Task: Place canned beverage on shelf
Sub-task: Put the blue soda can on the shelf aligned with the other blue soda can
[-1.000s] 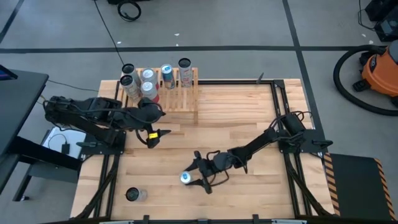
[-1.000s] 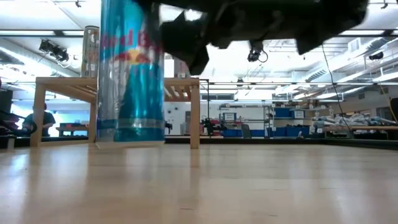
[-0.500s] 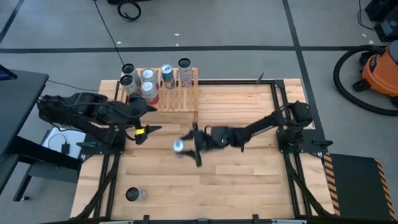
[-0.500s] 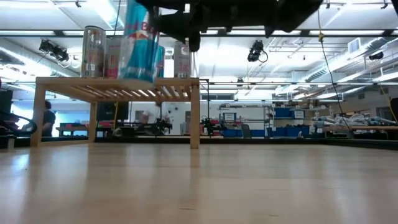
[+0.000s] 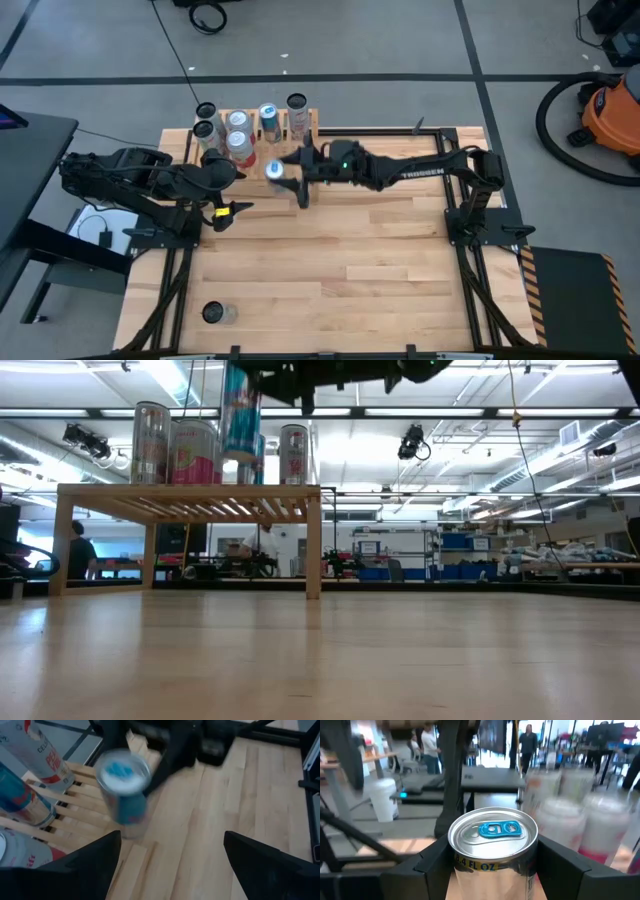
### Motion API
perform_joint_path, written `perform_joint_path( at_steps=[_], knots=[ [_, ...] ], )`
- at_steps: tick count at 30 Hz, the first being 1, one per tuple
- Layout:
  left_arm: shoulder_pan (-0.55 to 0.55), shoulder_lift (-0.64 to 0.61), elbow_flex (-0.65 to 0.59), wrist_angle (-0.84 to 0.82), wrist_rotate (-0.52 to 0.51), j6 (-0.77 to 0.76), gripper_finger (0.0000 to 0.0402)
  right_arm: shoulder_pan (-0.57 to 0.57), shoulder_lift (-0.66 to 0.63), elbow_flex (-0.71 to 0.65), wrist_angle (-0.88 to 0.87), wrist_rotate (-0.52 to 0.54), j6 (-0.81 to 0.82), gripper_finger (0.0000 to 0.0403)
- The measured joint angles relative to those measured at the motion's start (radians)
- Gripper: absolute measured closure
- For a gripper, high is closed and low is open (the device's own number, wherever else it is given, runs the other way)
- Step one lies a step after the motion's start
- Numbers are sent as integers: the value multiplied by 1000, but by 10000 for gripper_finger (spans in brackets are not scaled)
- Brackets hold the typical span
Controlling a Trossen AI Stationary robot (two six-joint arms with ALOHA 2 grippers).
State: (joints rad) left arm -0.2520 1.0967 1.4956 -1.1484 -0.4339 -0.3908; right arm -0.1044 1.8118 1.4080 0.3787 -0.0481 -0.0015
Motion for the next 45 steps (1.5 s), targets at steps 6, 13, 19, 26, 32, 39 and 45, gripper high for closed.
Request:
perform_joint_path(
  at_steps=[6,13,19,26,32,39,45],
  knots=[
    [0,0,0,-10,0,25,42,-61,0,67,-20,-57,-31,155],
    [0,0,0,-9,-1,61,42,-134,1,72,-20,-89,-26,155],
    [0,0,-1,-7,-1,61,42,-163,57,135,-5,-146,3,155],
    [1,0,-2,-13,-10,55,42,-163,134,280,-123,-186,8,154],
    [2,0,-2,-30,-14,54,42,-170,168,293,-143,-183,10,154],
    [2,0,-2,-34,-14,54,42,-183,168,294,-152,-201,9,154],
    [2,0,-2,-34,-14,54,42,-188,168,294,-185,-208,8,153]
  ],
)
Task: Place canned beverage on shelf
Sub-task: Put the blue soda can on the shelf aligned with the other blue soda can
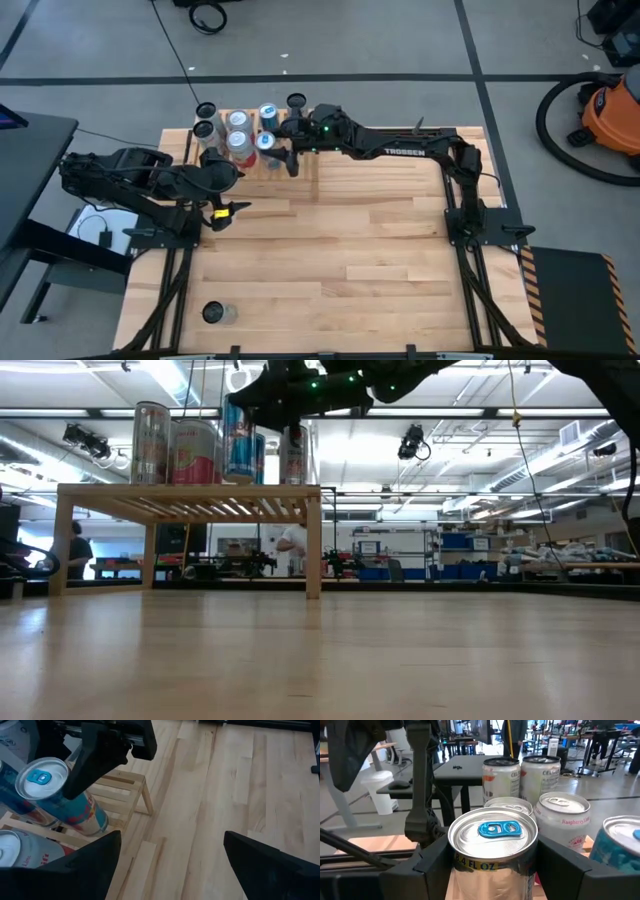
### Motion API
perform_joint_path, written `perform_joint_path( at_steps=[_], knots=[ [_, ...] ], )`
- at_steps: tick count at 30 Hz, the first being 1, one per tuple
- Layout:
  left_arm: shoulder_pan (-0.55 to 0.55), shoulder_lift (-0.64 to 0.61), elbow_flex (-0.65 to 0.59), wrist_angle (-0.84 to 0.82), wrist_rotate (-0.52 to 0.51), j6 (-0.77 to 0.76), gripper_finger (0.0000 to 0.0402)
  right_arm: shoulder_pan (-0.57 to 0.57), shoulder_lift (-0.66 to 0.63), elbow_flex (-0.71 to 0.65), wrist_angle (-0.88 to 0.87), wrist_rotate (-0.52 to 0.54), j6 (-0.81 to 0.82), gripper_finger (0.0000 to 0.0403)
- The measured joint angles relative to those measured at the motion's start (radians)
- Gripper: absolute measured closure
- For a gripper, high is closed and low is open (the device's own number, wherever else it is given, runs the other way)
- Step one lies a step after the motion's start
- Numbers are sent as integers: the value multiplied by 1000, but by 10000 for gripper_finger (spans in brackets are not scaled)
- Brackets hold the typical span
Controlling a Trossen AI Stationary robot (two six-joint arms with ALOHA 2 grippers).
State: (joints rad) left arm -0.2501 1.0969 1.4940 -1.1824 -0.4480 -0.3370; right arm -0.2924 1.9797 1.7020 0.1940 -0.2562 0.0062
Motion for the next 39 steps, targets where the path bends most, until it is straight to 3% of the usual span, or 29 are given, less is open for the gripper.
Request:
perform_joint_path(
  at_steps=[16,23,39],
  knots=[
    [0,0,0,-1,0,0,42,0,-1,-58,89,-15,-10,146],
    [0,0,0,-1,0,0,42,-12,-1,-58,84,38,12,132],
    [0,0,0,-1,0,5,42,-14,-1,-58,59,5,-4,128]
  ],
)
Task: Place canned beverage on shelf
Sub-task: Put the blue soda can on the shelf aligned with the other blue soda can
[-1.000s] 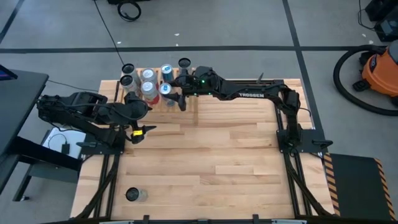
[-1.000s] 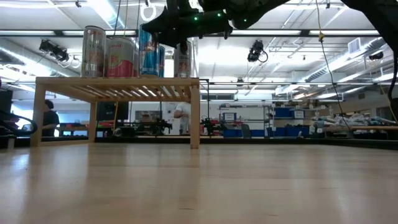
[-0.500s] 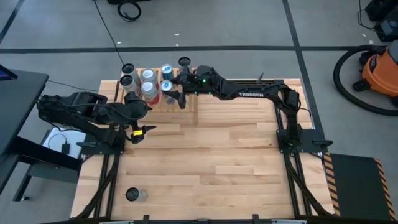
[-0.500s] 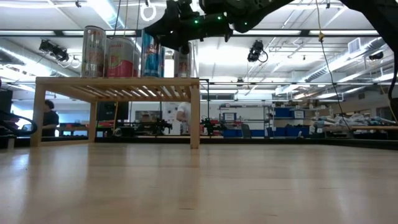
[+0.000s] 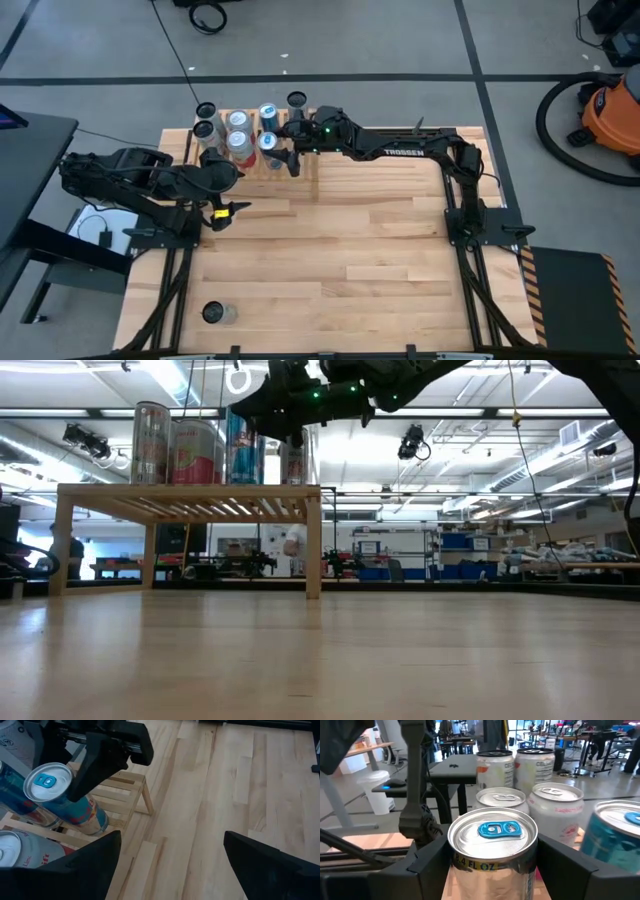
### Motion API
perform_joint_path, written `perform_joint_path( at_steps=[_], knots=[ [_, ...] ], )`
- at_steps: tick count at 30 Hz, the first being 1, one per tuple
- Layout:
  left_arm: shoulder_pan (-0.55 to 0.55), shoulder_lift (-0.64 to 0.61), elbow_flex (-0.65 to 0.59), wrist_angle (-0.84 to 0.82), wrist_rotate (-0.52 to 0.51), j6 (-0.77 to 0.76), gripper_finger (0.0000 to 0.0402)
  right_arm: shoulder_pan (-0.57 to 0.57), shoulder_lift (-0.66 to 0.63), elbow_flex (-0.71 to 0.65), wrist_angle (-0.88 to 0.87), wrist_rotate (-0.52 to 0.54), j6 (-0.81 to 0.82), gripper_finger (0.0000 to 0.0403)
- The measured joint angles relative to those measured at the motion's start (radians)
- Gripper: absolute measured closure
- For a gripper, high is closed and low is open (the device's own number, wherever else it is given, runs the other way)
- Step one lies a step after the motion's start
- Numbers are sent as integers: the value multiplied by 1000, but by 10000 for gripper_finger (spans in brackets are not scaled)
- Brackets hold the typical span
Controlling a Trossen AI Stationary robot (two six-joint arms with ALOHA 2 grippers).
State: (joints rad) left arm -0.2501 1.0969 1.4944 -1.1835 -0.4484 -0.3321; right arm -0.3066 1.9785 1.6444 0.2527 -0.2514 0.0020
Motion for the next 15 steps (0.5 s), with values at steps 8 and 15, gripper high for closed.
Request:
perform_joint_path(
  at_steps=[8,15],
  knots=[
    [0,0,0,0,0,2,42,5,-1,2,6,-2,-14,103],
    [0,0,0,0,0,2,42,5,-1,2,17,-2,-22,96]
  ],
)
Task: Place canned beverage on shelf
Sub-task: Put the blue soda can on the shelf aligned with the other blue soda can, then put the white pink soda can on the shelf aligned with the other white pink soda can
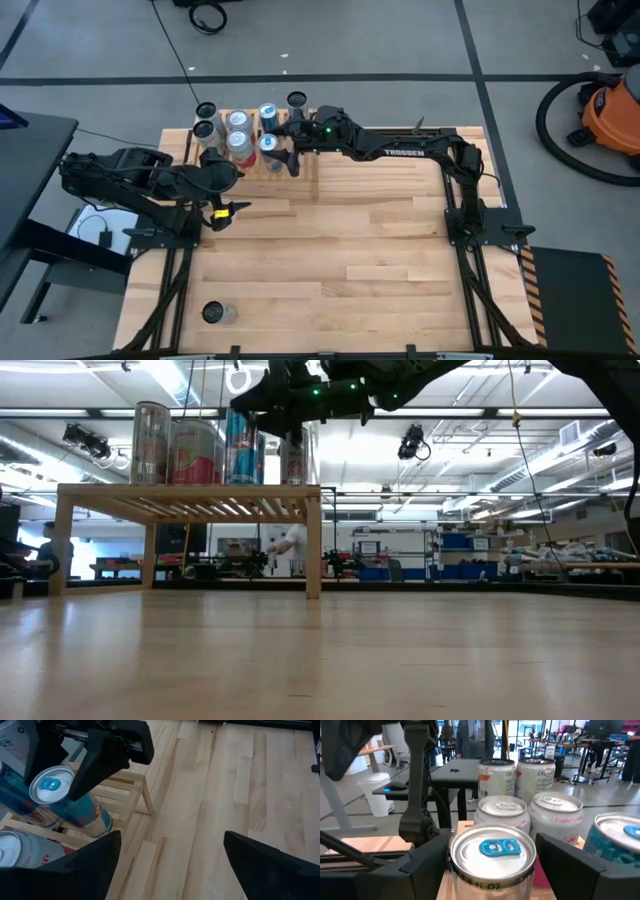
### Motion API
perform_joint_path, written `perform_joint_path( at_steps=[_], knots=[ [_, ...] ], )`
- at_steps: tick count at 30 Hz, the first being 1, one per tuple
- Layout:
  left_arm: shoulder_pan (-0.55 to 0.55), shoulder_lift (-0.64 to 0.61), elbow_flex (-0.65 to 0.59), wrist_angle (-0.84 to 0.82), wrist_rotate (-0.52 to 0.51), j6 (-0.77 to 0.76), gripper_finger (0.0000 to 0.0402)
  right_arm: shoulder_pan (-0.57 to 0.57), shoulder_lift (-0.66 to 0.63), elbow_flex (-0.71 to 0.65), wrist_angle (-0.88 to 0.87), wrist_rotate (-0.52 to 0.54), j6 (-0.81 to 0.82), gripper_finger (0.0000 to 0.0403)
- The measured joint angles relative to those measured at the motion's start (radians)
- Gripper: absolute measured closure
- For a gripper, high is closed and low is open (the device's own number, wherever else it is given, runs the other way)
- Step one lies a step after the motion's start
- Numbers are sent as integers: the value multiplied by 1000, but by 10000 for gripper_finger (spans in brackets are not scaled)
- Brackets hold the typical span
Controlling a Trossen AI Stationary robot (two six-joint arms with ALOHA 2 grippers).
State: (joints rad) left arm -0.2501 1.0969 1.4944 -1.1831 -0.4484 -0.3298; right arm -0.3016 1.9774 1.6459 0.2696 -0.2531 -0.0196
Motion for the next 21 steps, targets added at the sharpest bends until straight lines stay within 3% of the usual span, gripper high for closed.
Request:
perform_joint_path(
  at_steps=[10,21],
  knots=[
    [0,0,0,0,0,0,42,0,-1,17,54,-11,-2,95],
    [0,0,1,-58,0,-42,42,8,-157,39,-76,-224,-83,95]
  ],
)
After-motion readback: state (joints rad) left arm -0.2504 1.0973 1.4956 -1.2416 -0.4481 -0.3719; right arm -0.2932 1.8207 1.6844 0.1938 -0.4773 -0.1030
